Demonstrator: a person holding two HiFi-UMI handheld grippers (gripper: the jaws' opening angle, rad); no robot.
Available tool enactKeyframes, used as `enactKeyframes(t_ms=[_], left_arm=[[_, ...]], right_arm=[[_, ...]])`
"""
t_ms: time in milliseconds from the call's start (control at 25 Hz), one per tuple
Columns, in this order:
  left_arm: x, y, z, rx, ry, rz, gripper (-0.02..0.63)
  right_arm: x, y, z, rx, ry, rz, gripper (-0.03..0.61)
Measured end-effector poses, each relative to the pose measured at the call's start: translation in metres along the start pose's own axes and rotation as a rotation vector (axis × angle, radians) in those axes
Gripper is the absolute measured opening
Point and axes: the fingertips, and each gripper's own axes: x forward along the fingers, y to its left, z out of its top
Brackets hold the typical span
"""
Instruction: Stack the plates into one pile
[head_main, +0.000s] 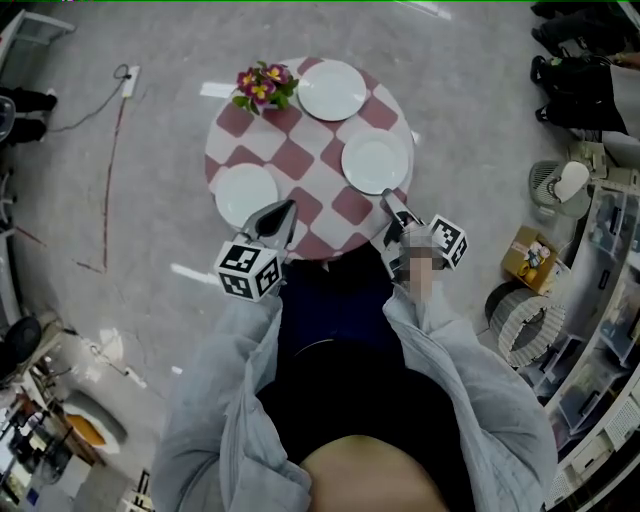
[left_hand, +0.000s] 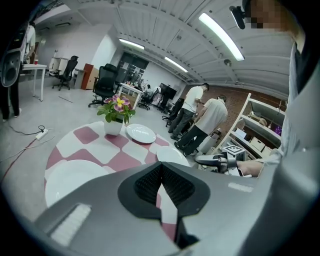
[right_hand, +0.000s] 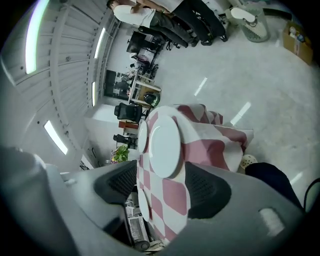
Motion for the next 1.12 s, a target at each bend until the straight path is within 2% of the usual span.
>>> enactKeyframes(t_ms=[200, 280, 440, 600, 760, 880, 920, 1120], left_arm=[[0.014, 0.002, 0.001, -0.034, 0.008, 0.018, 0.012], [0.018, 0.002, 0.002, -0.044, 0.007, 0.025, 0.012], [0.025, 0.003, 0.001, -0.062, 0.010, 0.039, 0.012], [0.032, 0.005, -0.001, -0.079, 0.003, 0.055, 0.012], [0.034, 0.003, -0.002, -0.091, -0.015, 0.071, 0.012], [0.032, 0.002, -0.001, -0.101, -0.036, 0.089, 0.012], [0.030, 0.002, -0.001, -0.104, -0.042, 0.095, 0.012], [0.016, 0.005, 0.000, -0.109, -0.064, 0.120, 0.012]], right_arm=[[0.011, -0.010, 0.013, 0.128, -0.020, 0.027, 0.302], [0.012, -0.012, 0.017, 0.167, -0.028, 0.049, 0.271], [0.018, -0.008, 0.022, 0.174, -0.005, 0.101, 0.262], [0.029, -0.004, 0.024, 0.151, 0.029, 0.105, 0.247], [0.034, -0.009, 0.025, 0.143, 0.025, 0.069, 0.167], [0.034, -0.021, 0.025, 0.140, 0.011, -0.008, 0.042], [0.034, -0.023, 0.026, 0.136, 0.006, -0.022, 0.026], [0.033, -0.026, 0.027, 0.141, -0.006, -0.032, 0.026]])
